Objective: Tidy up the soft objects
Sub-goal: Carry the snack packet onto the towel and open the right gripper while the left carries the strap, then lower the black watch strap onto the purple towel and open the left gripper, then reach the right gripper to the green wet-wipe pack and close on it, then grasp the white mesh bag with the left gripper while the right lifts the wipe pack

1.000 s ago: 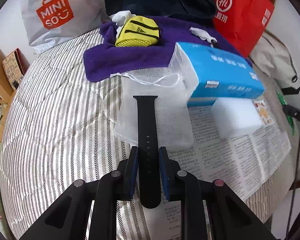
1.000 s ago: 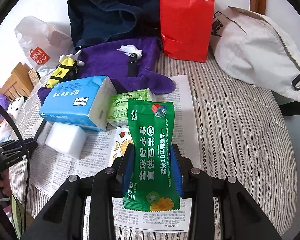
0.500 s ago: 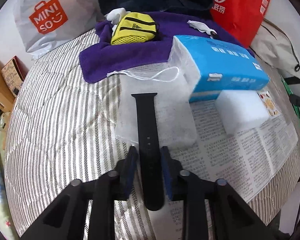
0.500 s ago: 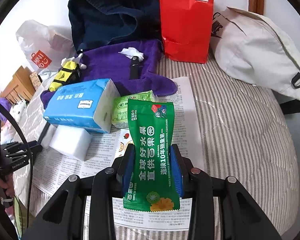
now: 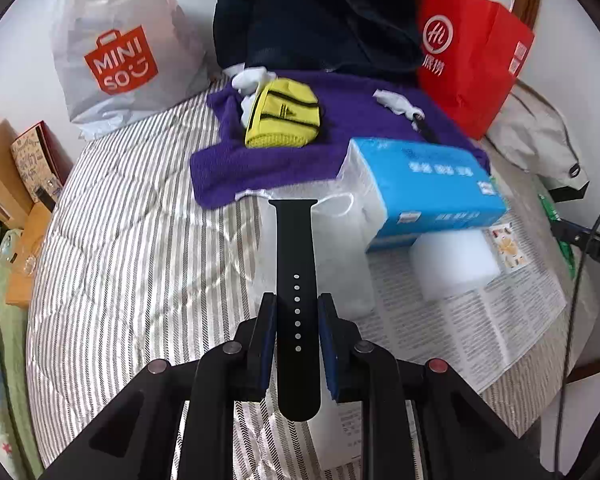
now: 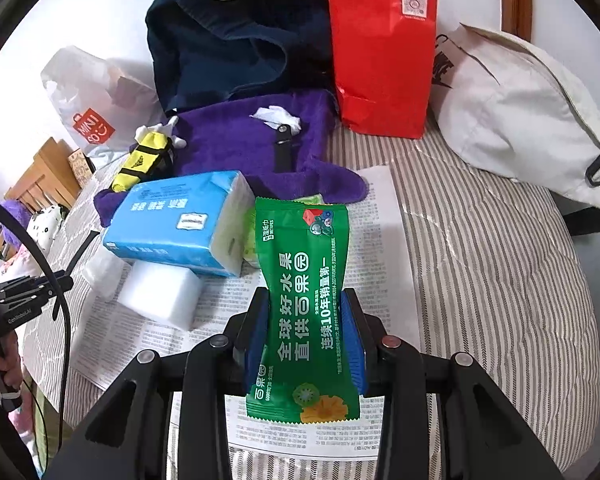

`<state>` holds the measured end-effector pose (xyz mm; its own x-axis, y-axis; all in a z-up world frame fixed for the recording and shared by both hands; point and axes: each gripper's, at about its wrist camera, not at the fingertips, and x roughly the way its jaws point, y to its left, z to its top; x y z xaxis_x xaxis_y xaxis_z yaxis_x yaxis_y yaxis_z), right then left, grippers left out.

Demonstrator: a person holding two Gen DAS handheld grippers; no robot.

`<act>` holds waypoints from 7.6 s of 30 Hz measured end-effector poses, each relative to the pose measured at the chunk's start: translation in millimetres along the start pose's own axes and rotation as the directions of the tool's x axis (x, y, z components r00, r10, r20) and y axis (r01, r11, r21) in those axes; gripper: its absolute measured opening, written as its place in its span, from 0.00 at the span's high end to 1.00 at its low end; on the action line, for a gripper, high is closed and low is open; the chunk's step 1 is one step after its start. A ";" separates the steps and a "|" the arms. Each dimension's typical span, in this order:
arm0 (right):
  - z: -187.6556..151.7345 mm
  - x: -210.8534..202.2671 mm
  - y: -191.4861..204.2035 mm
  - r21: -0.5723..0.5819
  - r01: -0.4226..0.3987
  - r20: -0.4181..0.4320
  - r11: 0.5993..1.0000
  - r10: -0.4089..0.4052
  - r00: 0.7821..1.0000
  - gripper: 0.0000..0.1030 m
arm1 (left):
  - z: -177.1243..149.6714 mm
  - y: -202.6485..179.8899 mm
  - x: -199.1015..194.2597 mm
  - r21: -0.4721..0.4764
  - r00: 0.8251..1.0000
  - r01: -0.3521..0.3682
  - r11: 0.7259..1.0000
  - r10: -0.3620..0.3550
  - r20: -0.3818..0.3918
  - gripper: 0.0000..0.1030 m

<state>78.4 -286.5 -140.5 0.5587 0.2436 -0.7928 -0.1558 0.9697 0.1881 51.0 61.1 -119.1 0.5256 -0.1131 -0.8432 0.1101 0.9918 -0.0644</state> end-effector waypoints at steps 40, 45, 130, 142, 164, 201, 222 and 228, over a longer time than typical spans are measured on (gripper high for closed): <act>86.6 14.5 33.6 -0.087 -0.023 0.041 0.996 0.026 0.999 0.66 | 106.2 -2.3 -4.7 -0.012 0.985 0.085 0.996 -0.082 0.154 0.81; 105.1 26.1 36.1 -0.077 -0.031 0.050 0.997 0.035 0.998 0.66 | 121.7 -8.2 3.7 -0.004 0.985 0.086 0.996 -0.084 0.150 0.81; 53.6 47.2 -29.3 0.055 -0.021 -0.056 0.998 0.024 0.998 0.46 | 182.5 -44.0 144.0 0.020 0.985 0.154 0.988 -0.151 -0.087 0.75; 20.8 47.0 -25.4 0.036 -0.046 -0.106 0.998 0.049 0.993 0.46 | 185.6 -59.4 97.4 0.045 0.993 0.122 0.992 -0.122 -0.002 0.40; 51.1 95.1 14.6 -0.114 0.003 -0.105 0.993 -0.015 0.994 0.12 | 105.5 7.6 28.9 -0.060 0.999 0.047 0.997 -0.046 0.017 0.37; 42.2 110.5 4.2 -0.256 0.015 -0.071 0.967 -0.035 0.997 0.26 | 56.6 26.3 20.4 -0.114 0.998 0.050 0.992 -0.053 -0.016 0.36; 33.3 30.1 -6.7 -0.041 0.006 0.041 0.999 -0.004 0.999 0.26 | 23.2 -35.4 80.4 0.124 0.998 -0.041 0.991 0.046 -0.035 0.09; 20.8 19.8 -3.7 -0.027 0.012 0.034 1.000 -0.011 0.999 0.26 | 28.9 -23.6 81.2 0.073 0.999 -0.043 0.996 0.044 -0.010 0.26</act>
<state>106.9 -284.9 -144.9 0.5881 0.2333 -0.7744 -0.1710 0.9717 0.1629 115.5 26.8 -170.6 0.5218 -0.0689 -0.8503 0.1484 0.9889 0.0109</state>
